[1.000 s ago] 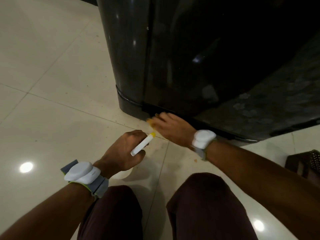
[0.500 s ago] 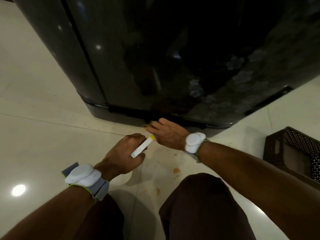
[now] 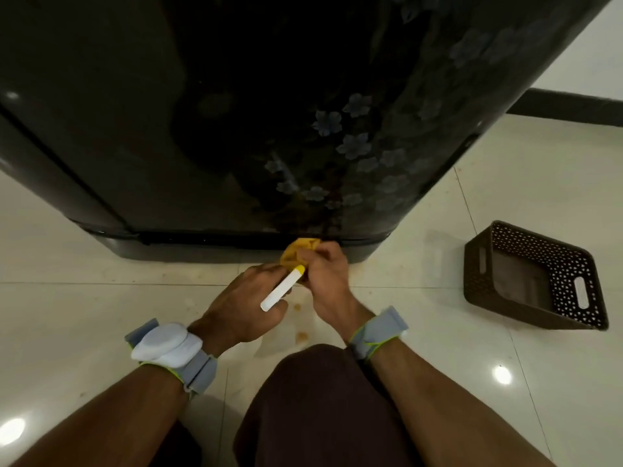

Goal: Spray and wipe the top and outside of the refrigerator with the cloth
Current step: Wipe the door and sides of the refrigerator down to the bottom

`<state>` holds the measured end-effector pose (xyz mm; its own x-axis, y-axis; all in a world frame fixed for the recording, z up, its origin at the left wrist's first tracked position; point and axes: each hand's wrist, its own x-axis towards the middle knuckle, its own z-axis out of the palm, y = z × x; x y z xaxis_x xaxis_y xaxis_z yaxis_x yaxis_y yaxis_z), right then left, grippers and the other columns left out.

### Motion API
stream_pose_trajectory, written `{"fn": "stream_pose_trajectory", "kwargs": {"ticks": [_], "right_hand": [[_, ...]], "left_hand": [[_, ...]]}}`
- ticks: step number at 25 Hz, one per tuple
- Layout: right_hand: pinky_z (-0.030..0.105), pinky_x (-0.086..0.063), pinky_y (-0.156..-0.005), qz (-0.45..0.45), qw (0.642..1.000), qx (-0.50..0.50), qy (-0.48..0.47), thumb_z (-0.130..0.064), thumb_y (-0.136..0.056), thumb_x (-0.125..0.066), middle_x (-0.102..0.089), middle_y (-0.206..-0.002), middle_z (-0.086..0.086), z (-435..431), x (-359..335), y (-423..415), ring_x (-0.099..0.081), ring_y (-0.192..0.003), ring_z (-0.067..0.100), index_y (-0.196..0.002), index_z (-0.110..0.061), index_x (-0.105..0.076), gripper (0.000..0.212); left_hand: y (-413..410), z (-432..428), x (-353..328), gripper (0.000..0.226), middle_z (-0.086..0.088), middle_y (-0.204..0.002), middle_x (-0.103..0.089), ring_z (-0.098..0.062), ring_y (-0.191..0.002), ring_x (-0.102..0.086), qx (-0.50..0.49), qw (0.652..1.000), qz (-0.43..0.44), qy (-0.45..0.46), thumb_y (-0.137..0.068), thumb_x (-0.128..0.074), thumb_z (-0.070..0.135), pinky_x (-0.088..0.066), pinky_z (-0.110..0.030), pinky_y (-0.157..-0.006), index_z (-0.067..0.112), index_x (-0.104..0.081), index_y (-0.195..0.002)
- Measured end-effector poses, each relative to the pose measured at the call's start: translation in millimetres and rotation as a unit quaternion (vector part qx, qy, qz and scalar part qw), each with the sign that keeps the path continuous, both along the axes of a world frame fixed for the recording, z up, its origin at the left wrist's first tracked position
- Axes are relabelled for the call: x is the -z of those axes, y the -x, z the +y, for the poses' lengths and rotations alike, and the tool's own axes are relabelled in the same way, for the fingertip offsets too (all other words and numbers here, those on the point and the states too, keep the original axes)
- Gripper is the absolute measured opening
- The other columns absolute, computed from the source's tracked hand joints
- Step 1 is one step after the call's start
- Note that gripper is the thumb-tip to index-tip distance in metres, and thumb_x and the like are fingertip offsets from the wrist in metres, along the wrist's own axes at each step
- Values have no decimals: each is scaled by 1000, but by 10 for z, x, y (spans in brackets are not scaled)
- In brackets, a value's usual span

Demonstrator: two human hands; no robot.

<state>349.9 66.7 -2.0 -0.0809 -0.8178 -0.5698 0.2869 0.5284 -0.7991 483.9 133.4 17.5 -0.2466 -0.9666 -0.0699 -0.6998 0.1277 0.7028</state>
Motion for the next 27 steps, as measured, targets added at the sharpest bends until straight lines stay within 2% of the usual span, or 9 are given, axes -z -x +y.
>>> {"fn": "stream_pose_trajectory", "kwargs": {"ticks": [8,11,13,15,16,19,23,25,27], "right_hand": [[33,-57,-51,-77,972,196,-101,6,-89,-40,-59,-84,20,-202,194,398,-65,-65,36,-81,-3,-57,21],[31,-57,-51,-99,977,177,-65,4,-92,-42,-61,-78,12,-136,154,373,-69,-57,29,-81,-11,-56,23],[30,-57,-52,-130,961,241,-37,2,-95,-43,-57,-75,11,-241,118,574,-66,-51,21,-78,-12,-55,24],[28,-56,-52,-89,955,283,-25,-1,-95,-43,-55,-74,10,-356,129,639,-60,-50,17,-97,-13,-53,16],[29,-55,-52,-55,968,245,-24,0,-93,-41,-55,-73,11,-372,121,580,-57,-53,18,-105,-12,-51,20],[31,-54,-56,22,983,176,-43,-10,-96,-38,-58,-86,12,-370,128,460,-57,-64,21,-95,-18,-47,12],[24,-48,-52,46,968,244,-39,-35,-100,-35,-61,-111,23,-597,260,851,-57,-65,24,-107,-18,-46,22],[33,-55,-58,129,969,212,-10,-39,-91,-32,-61,-104,20,-597,383,822,-61,-67,29,-107,-26,-50,28],[47,-59,-73,241,953,175,51,-42,-75,-27,-61,-104,17,-600,686,859,-65,-83,40,-112,-34,-55,47]], "left_hand": [[-68,-43,-34,11,5,-86,-60,-13,-72,-57,-12,1000,-28,0,-82,-63,19,-41,-15,-63,21,-57,-90],[94,-134,-111,8,2,-85,-59,-15,-70,-59,-7,1000,-14,8,-83,-64,14,-51,-27,-61,17,-60,-90],[202,-152,-111,9,2,-87,-59,-15,-73,-59,1,1000,0,13,-83,-64,15,-51,-27,-64,16,-61,-91],[263,-170,-95,10,2,-89,-59,-14,-76,-58,-7,1000,3,10,-84,-65,14,-45,-19,-65,16,-61,-93],[282,-189,-80,10,3,-89,-60,-14,-76,-58,-10,1000,1,9,-84,-65,12,-43,-17,-65,17,-61,-92],[420,-217,-87,11,2,-86,-59,-14,-73,-57,-3,1000,1,1,-83,-65,11,-42,-19,-63,17,-61,-92],[434,-229,-140,12,3,-86,-61,-14,-75,-60,-32,999,27,4,-80,-64,13,-44,-18,-65,20,-61,-90],[438,-233,-171,11,2,-85,-62,-15,-75,-61,-35,999,34,4,-76,-58,20,-48,-22,-66,21,-60,-87],[441,-218,-162,13,3,-84,-61,-15,-74,-61,-29,999,26,2,-74,-54,24,-48,-22,-65,23,-59,-87]]}}
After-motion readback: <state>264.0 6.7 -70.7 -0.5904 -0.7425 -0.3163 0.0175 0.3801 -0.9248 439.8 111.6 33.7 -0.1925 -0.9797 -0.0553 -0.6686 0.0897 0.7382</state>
